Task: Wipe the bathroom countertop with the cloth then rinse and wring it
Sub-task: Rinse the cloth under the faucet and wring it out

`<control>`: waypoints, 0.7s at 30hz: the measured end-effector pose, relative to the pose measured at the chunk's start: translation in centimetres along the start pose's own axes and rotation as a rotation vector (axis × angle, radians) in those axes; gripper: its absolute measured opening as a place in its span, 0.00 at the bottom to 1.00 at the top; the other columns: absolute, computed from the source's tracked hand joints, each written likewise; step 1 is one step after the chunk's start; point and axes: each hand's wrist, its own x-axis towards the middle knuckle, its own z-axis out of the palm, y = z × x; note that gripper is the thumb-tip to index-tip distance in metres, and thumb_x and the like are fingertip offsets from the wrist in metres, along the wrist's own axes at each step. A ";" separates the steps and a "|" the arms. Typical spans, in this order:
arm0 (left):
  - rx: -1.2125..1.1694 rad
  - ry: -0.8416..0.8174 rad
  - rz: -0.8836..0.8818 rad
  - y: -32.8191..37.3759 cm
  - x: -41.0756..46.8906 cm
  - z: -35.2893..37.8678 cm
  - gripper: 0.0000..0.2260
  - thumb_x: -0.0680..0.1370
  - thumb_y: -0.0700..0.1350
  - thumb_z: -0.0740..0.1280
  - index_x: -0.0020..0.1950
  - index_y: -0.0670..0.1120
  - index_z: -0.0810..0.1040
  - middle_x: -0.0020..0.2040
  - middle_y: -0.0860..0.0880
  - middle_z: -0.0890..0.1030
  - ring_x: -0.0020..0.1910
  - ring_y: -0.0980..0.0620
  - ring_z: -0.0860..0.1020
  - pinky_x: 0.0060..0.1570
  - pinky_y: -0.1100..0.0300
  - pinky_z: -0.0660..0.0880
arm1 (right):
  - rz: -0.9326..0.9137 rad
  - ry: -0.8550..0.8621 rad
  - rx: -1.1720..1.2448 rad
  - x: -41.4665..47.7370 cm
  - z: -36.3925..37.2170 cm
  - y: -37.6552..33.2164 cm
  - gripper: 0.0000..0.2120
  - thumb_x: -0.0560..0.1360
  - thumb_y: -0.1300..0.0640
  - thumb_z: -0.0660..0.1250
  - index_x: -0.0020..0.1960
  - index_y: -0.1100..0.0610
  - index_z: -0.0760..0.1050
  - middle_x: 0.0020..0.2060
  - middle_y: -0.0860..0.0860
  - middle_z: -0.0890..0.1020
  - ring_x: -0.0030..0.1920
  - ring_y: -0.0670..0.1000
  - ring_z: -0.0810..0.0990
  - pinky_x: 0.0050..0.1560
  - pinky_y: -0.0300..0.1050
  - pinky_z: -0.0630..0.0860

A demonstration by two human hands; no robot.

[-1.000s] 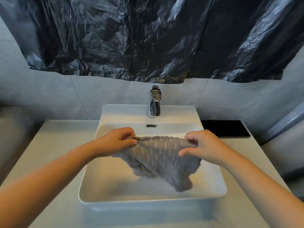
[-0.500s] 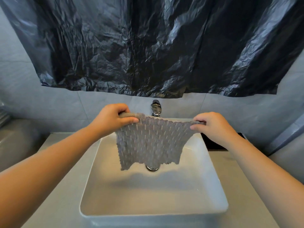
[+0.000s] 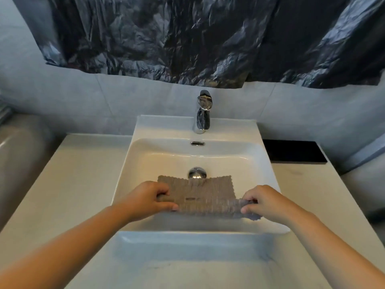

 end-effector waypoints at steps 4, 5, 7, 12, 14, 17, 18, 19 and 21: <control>-0.026 -0.067 -0.038 -0.8 -1.3 1.8 0.22 0.67 0.61 0.74 0.31 0.48 0.66 0.29 0.53 0.68 0.29 0.58 0.64 0.32 0.63 0.62 | 0.016 -0.051 0.019 0.0 1.9 0.3 0.15 0.68 0.54 0.72 0.34 0.63 0.72 0.27 0.50 0.68 0.29 0.48 0.65 0.33 0.43 0.61; -0.028 -0.068 -0.045 -0.9 -1.3 1.8 0.22 0.67 0.61 0.74 0.31 0.49 0.66 0.29 0.53 0.68 0.29 0.57 0.65 0.32 0.63 0.62 | 0.021 -0.054 0.025 0.1 1.9 0.3 0.15 0.69 0.54 0.73 0.33 0.62 0.72 0.27 0.49 0.69 0.29 0.48 0.65 0.33 0.43 0.62; -0.016 -0.064 -0.046 -1.1 -1.1 1.7 0.21 0.68 0.60 0.73 0.31 0.49 0.66 0.29 0.53 0.69 0.29 0.57 0.65 0.32 0.63 0.62 | 0.035 -0.058 0.035 0.3 1.9 0.2 0.14 0.69 0.54 0.73 0.31 0.59 0.72 0.26 0.49 0.70 0.29 0.48 0.67 0.34 0.43 0.63; -0.067 0.007 -0.029 -2.0 0.0 1.2 0.11 0.73 0.53 0.71 0.35 0.51 0.73 0.32 0.53 0.74 0.31 0.60 0.69 0.32 0.67 0.66 | 0.021 -0.023 -0.022 1.6 1.3 0.3 0.15 0.71 0.55 0.70 0.31 0.57 0.69 0.28 0.49 0.72 0.30 0.48 0.68 0.34 0.43 0.64; -0.090 0.021 -0.048 -2.5 0.5 1.1 0.08 0.73 0.50 0.71 0.37 0.51 0.76 0.34 0.52 0.76 0.32 0.60 0.71 0.35 0.68 0.68 | 0.016 -0.019 -0.036 2.3 1.2 0.2 0.17 0.72 0.55 0.70 0.30 0.55 0.66 0.28 0.49 0.69 0.30 0.48 0.66 0.34 0.43 0.62; -0.072 0.041 -0.067 -3.1 1.3 0.9 0.07 0.74 0.48 0.71 0.37 0.52 0.76 0.35 0.55 0.77 0.33 0.60 0.71 0.36 0.68 0.68 | 0.026 -0.019 -0.045 3.4 1.1 0.0 0.18 0.73 0.56 0.70 0.30 0.54 0.64 0.28 0.50 0.68 0.30 0.49 0.66 0.34 0.44 0.61; -0.065 0.044 -0.074 -3.3 1.6 0.9 0.07 0.74 0.48 0.70 0.37 0.53 0.76 0.35 0.55 0.77 0.34 0.60 0.72 0.35 0.69 0.68 | 0.028 -0.022 -0.045 3.8 1.1 -0.1 0.19 0.73 0.56 0.70 0.30 0.54 0.63 0.28 0.50 0.67 0.31 0.49 0.67 0.34 0.44 0.62; -0.062 0.049 -0.082 -3.4 1.9 0.9 0.08 0.75 0.48 0.70 0.37 0.53 0.75 0.34 0.56 0.77 0.34 0.59 0.72 0.35 0.69 0.68 | 0.032 -0.021 -0.046 4.2 1.1 0.0 0.20 0.73 0.56 0.70 0.30 0.54 0.62 0.28 0.50 0.67 0.31 0.49 0.67 0.34 0.44 0.62; -0.072 0.067 -0.101 -3.7 2.7 0.9 0.08 0.75 0.47 0.70 0.37 0.53 0.75 0.33 0.55 0.76 0.33 0.58 0.72 0.35 0.65 0.71 | 0.042 -0.020 -0.052 5.1 0.9 0.0 0.20 0.73 0.56 0.70 0.30 0.54 0.62 0.28 0.51 0.67 0.30 0.50 0.66 0.34 0.44 0.62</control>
